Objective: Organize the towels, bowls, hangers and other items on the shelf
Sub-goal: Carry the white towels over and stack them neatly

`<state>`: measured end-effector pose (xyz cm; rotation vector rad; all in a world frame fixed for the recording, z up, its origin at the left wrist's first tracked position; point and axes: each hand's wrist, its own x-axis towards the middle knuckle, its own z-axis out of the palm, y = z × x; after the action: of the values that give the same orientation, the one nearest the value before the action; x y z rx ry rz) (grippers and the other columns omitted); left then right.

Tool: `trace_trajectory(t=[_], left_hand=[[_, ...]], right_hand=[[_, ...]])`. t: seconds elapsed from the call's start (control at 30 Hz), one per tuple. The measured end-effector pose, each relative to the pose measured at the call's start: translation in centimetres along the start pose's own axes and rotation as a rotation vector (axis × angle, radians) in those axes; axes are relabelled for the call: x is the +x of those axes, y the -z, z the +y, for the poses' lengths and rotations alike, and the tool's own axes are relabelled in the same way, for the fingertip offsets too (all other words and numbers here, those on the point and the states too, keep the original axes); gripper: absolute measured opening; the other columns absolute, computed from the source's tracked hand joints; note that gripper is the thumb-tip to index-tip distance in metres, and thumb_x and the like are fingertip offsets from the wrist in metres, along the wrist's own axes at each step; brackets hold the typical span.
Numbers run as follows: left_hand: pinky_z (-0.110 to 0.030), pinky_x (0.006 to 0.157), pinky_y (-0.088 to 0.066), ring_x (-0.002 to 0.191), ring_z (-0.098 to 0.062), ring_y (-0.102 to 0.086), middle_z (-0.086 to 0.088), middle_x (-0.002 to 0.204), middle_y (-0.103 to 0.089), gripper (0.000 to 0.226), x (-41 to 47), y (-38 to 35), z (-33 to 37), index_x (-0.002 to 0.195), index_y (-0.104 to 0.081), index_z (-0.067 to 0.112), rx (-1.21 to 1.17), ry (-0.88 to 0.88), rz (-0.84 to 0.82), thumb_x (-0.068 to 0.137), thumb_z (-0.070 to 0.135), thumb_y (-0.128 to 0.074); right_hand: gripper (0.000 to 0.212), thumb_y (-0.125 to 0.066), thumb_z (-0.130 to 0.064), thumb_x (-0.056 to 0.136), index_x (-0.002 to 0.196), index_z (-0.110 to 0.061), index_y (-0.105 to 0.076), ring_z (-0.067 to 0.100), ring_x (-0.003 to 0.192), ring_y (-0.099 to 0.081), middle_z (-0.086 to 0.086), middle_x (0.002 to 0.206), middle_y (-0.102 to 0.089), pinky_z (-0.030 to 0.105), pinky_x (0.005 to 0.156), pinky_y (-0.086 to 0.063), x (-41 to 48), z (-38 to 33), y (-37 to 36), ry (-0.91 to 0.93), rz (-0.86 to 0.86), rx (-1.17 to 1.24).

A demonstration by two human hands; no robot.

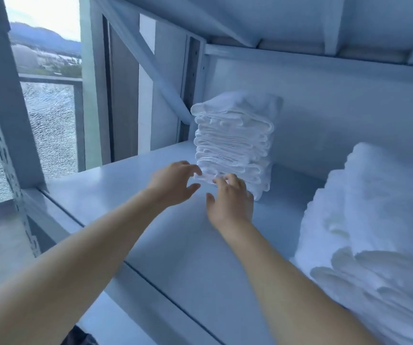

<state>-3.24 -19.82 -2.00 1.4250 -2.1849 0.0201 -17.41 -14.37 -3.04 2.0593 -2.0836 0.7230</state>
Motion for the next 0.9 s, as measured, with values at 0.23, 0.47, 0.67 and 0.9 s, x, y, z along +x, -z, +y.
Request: trace_trajectory(t=[0.23, 0.47, 0.67, 0.9], left_hand=[[-0.033, 0.083, -0.043, 0.113, -0.02, -0.052, 0.008, 0.131, -0.05, 0.03, 4.3, -3.6, 1.4, 0.119, -0.058, 0.031, -0.015, 0.004, -0.032, 0.089, 0.028, -0.055], [-0.033, 0.084, -0.041, 0.119, -0.02, -0.045, 0.003, 0.131, -0.045, 0.034, 3.5, -4.8, 0.3, 0.126, -0.052, 0.04, -0.038, 0.075, -0.042, 0.095, 0.029, -0.045], [-0.033, 0.087, -0.041, 0.12, -0.019, -0.045, 0.004, 0.132, -0.046, 0.039, 3.6, -5.1, 0.2, 0.126, -0.052, 0.043, -0.117, 0.112, -0.061, 0.093, 0.023, -0.045], [-0.032, 0.089, -0.042, 0.114, -0.025, -0.051, -0.002, 0.124, -0.052, 0.037, 5.1, -5.2, 1.1, 0.122, -0.06, 0.03, -0.123, 0.108, -0.052, 0.091, 0.014, -0.048]], right_hand=[[0.04, -0.05, -0.023, 0.091, 0.131, -0.023, -0.043, 0.02, 0.134, -0.024, -0.003, 0.146, -0.028, 0.04, 0.104, -0.029, 2.4, 1.7, -0.2, -0.12, -0.026, -0.042], [0.045, -0.049, -0.014, 0.089, 0.132, -0.029, -0.045, 0.019, 0.127, -0.032, -0.004, 0.135, -0.036, 0.036, 0.095, -0.038, 2.8, 3.2, -1.3, -0.266, -0.031, 0.058], [0.047, -0.048, -0.005, 0.088, 0.13, -0.025, -0.053, 0.02, 0.122, -0.038, -0.003, 0.131, -0.044, 0.025, 0.098, -0.037, 3.4, 3.9, -1.7, -0.259, 0.041, 0.149], [0.053, -0.044, 0.002, 0.086, 0.132, -0.023, -0.052, 0.02, 0.122, -0.038, -0.002, 0.132, -0.044, 0.023, 0.098, -0.036, 3.5, 4.0, -1.7, -0.257, 0.047, 0.142]])
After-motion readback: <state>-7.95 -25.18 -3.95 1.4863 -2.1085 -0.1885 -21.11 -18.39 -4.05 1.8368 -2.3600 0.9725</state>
